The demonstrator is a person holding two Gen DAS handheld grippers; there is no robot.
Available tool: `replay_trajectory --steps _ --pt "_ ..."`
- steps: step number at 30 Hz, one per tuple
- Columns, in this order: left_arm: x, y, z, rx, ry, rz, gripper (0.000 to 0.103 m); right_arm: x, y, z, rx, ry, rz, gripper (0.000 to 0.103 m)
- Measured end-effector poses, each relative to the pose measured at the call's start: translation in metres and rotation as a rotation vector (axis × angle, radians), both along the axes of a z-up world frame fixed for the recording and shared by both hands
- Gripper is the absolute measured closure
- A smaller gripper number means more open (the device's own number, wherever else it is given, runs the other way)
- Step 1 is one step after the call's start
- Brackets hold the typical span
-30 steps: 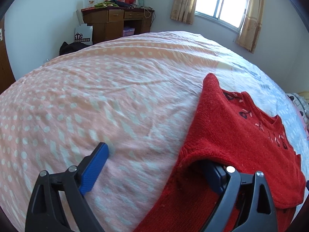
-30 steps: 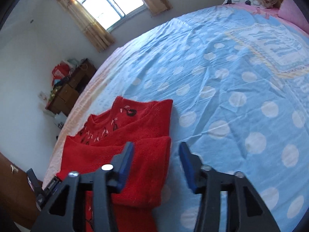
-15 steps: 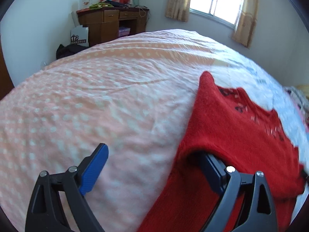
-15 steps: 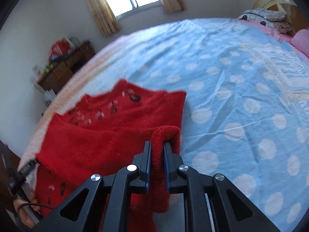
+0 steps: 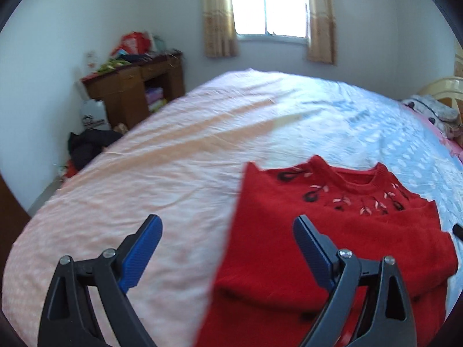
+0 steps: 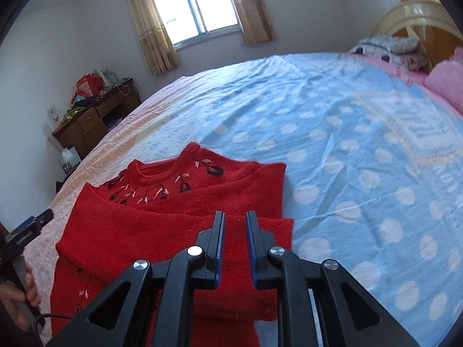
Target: Fold small clothes
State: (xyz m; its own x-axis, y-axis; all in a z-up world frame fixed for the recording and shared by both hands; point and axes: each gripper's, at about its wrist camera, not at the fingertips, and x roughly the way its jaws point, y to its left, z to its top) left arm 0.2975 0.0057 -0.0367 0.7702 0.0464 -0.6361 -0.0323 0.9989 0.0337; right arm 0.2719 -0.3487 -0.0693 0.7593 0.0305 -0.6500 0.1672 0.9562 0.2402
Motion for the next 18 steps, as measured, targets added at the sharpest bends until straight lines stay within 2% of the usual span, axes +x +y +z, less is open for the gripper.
replay_trajectory --steps 3,4,6,9,13,15,18 --pt "0.03 -0.014 -0.013 -0.006 0.048 0.006 0.009 0.013 -0.003 -0.016 0.122 0.023 0.016 0.089" --pt "0.043 -0.014 -0.02 -0.007 0.069 0.022 0.009 0.02 -0.004 -0.028 0.203 0.055 0.034 0.089" --pt "0.048 -0.011 -0.028 0.002 0.095 0.063 0.009 0.03 -0.001 -0.043 0.253 0.094 0.049 0.088" --pt "0.056 0.01 -0.046 -0.009 0.133 0.144 0.007 0.038 0.004 -0.045 0.237 0.076 0.044 0.088" --pt "0.061 0.035 -0.061 -0.144 0.182 0.162 0.0 0.05 0.014 -0.043 0.185 0.088 0.067 0.088" --pt "0.063 0.035 -0.062 -0.136 0.189 0.161 0.0 0.049 0.017 -0.034 0.144 0.094 0.071 0.088" --pt "0.064 0.033 -0.063 -0.137 0.187 0.157 0.0 0.026 0.006 -0.014 0.14 0.003 0.034 0.088"
